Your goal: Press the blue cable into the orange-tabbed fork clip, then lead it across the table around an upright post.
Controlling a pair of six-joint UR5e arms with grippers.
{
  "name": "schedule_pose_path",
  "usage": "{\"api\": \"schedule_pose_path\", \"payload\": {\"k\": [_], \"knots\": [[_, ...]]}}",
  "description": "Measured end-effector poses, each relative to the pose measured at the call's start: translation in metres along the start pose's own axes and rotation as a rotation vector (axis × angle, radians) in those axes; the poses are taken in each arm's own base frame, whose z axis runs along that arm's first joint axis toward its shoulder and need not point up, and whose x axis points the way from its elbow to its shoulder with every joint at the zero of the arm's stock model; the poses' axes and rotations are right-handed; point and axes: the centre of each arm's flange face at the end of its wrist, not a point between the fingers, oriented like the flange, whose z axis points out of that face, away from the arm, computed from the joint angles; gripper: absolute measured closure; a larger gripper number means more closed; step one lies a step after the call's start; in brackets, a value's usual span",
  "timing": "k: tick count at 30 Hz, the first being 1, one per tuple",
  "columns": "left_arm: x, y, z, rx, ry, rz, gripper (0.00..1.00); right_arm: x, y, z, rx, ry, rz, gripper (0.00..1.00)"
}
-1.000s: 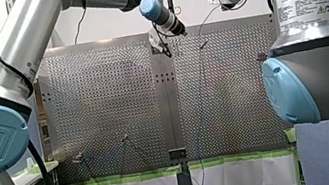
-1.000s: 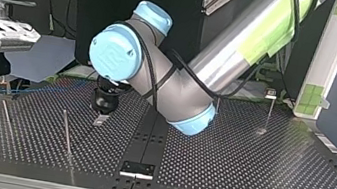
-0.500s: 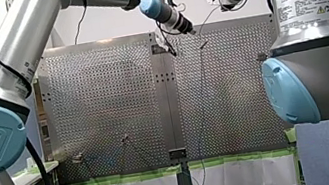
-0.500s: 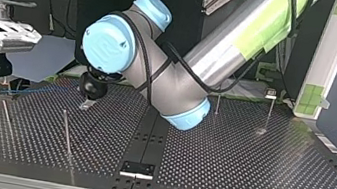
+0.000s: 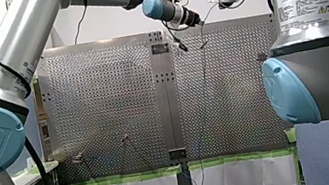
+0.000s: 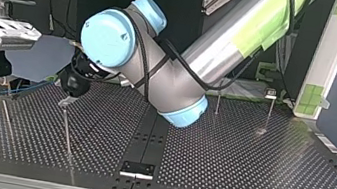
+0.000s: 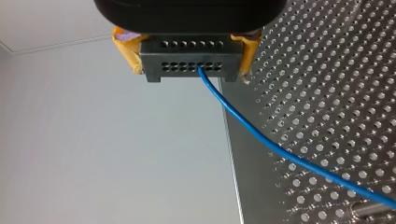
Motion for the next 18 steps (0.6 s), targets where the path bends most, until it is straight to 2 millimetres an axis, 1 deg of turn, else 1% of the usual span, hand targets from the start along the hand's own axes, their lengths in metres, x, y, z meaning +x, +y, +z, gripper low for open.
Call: {"api": "schedule_pose_path", "payload": {"k": [6, 10, 13, 18], "knots": [[0.004, -0.01, 0.004, 0.075, 0.012, -0.045, 0.0, -0.001, -0.001, 0.0, 0.005, -0.002, 0.0, 1.0], [0.006, -0.015, 0.006, 0.12, 0.026, -0.077, 0.0, -0.001, 0.001, 0.001, 0.001, -0.002, 0.0, 1.0], [0.004, -0.014, 0.005, 0.127, 0.044, -0.084, 0.0, -0.001, 0.004, 0.002, -0.005, -0.002, 0.001, 1.0], [-0.001, -0.006, 0.003, 0.097, 0.062, -0.059, 0.0, 0.0, 0.007, 0.003, -0.012, 0.0, 0.003, 1.0]]}}
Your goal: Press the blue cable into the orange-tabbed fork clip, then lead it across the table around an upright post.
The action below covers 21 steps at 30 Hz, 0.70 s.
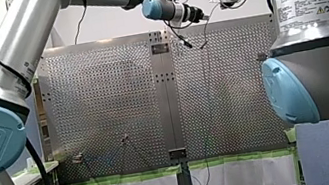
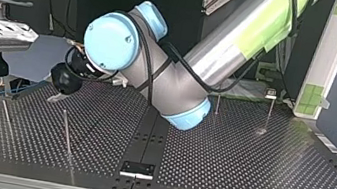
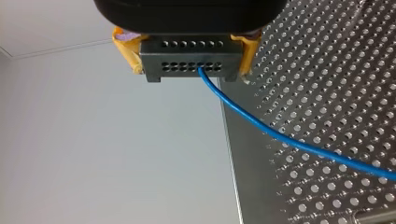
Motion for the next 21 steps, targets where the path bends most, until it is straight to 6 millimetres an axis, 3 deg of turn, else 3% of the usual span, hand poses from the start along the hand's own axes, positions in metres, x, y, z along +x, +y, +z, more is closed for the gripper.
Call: {"api": "schedule_pose_path", "payload": {"k": [8, 21], "knots": [[0.0007, 0.0078, -0.0069, -0.053, 0.043, 0.052, 0.0, 0.0006, 0.0025, 0.0006, -0.004, 0.002, -0.001, 1.0], [0.0055, 0.0046, -0.0069, -0.041, 0.06, 0.023, 0.0, 0.003, -0.0022, -0.0012, 0.018, 0.005, 0.0, 1.0]]}}
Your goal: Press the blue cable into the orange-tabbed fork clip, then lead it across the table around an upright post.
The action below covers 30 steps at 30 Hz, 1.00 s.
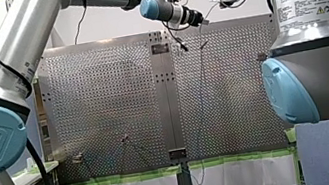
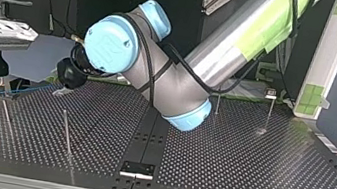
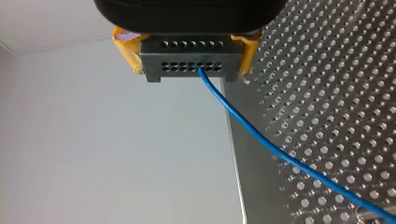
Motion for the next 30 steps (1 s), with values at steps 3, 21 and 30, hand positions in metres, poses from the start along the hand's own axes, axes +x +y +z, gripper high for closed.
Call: {"api": "schedule_pose_path", "payload": {"k": [3, 21, 30], "knots": [[-0.003, 0.0, 0.002, 0.004, -0.029, -0.017, 0.0, 0.002, -0.002, -0.001, 0.006, 0.003, 0.0, 1.0], [-0.003, 0.015, 0.025, -0.005, -0.171, -0.09, 0.0, 0.003, -0.007, -0.002, 0.036, 0.004, 0.001, 1.0], [0.0, 0.021, 0.026, -0.049, -0.189, -0.066, 0.0, 0.001, -0.006, 0.0, 0.036, 0.0, 0.001, 1.0]]}}
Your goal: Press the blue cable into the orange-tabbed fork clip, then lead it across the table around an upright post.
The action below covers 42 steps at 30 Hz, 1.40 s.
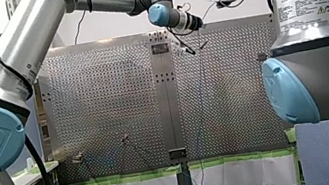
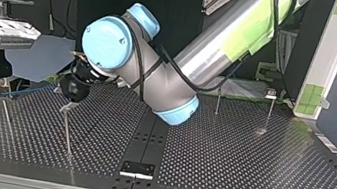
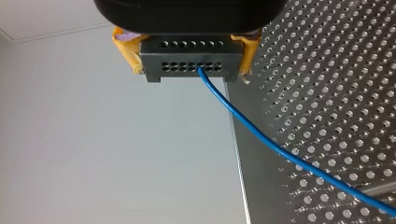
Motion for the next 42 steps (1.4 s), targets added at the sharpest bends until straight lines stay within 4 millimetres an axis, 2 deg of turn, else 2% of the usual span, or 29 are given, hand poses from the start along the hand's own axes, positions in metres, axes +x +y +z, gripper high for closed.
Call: {"api": "schedule_pose_path", "payload": {"k": [14, 15, 16, 17, 18, 19, 20, 21, 22, 23, 24, 35, 42], "knots": [[-0.017, 0.008, 0.003, -0.055, -0.119, 0.111, 0.0, -0.003, 0.002, 0.002, -0.004, -0.004, -0.001, 1.0], [-0.018, 0.008, 0.004, -0.055, -0.129, 0.118, 0.06, -0.003, 0.002, 0.002, -0.005, -0.004, -0.001, 1.0], [-0.019, 0.008, 0.005, -0.055, -0.139, 0.124, 0.06, -0.003, 0.002, 0.003, -0.005, -0.004, -0.001, 1.0], [-0.021, 0.008, 0.005, -0.055, -0.152, 0.134, 0.16, -0.003, 0.003, 0.003, -0.005, -0.004, -0.001, 1.0], [-0.022, 0.008, 0.006, -0.055, -0.163, 0.141, 0.38, -0.003, 0.002, 0.003, -0.005, -0.004, -0.001, 1.0], [-0.024, 0.008, 0.007, -0.055, -0.176, 0.147, 0.38, -0.003, 0.002, 0.003, -0.004, -0.004, -0.001, 1.0], [-0.025, 0.008, 0.007, -0.054, -0.191, 0.153, 0.45, -0.003, 0.002, 0.003, -0.004, -0.005, -0.001, 1.0], [-0.026, 0.008, 0.008, -0.054, -0.201, 0.158, 0.73, -0.003, 0.002, 0.003, -0.003, -0.005, -0.001, 1.0], [-0.028, 0.007, 0.009, -0.054, -0.212, 0.163, 0.73, -0.003, 0.002, 0.003, -0.003, -0.004, -0.001, 1.0], [-0.029, 0.007, 0.009, -0.056, -0.224, 0.17, 0.96, -0.003, 0.002, 0.003, -0.002, -0.005, -0.002, 1.0], [-0.029, 0.008, 0.009, -0.06, -0.23, 0.176, 1.0, -0.003, 0.002, 0.003, -0.002, -0.004, -0.002, 1.0], [-0.036, 0.018, 0.003, -0.164, -0.263, 0.26, 1.0, -0.001, 0.003, 0.003, -0.005, 0.0, -0.001, 1.0], [-0.046, 0.02, 0.008, -0.144, -0.302, 0.276, 1.0, -0.01, 0.011, 0.015, -0.016, -0.015, 0.002, 1.0]]}}
